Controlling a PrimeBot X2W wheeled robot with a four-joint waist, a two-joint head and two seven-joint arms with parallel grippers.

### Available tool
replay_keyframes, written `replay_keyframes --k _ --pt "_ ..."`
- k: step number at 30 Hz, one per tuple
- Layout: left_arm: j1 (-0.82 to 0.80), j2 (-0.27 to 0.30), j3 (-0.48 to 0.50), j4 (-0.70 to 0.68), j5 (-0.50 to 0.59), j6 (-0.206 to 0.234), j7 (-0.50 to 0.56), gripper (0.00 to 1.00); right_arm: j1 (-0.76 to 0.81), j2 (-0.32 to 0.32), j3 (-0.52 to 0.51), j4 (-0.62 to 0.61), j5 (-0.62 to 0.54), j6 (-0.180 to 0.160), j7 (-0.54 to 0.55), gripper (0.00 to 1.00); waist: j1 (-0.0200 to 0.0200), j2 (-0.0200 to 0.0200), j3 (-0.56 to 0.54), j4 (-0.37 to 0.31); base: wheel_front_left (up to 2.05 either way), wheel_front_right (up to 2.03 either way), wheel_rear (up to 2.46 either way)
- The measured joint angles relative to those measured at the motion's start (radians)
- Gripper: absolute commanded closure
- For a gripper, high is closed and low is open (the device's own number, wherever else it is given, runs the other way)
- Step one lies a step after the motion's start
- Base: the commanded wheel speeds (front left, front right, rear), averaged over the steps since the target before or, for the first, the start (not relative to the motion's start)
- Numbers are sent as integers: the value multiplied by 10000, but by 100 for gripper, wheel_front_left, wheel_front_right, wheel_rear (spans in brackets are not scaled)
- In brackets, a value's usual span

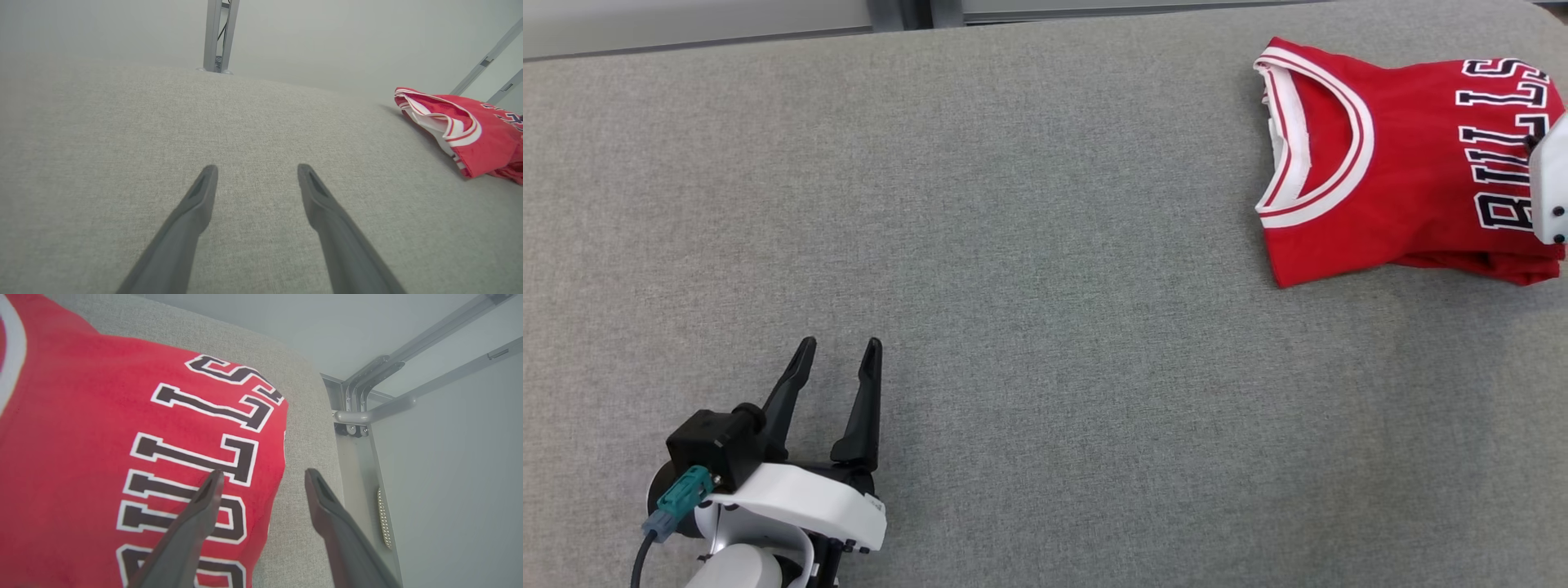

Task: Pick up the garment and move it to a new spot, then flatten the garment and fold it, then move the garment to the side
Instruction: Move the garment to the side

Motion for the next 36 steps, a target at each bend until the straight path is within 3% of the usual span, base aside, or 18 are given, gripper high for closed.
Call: replay_keyframes --k 7,16,25,36 --pt "1 75 0 -10 0 27 10 0 -193 360 -759 2 -723 0 -213 0 0 0 -270 -183 0 0 0" --pt "75 138 301 -100 -155 111 -142 0 -172 1346 -1444 -13 -1018 0 -848 0 0 0 -1152 -520 0 0 0" --pt "764 35 993 -127 -393 232 -495 0 741 2646 -1647 -454 192 0 -2190 0 0 0 -2188 -802 0 0 0" --pt "1893 -148 2031 -56 -105 407 -612 0 3217 3204 -836 -2399 2042 0 -3914 0 0 0 -2850 -961 0 0 0"
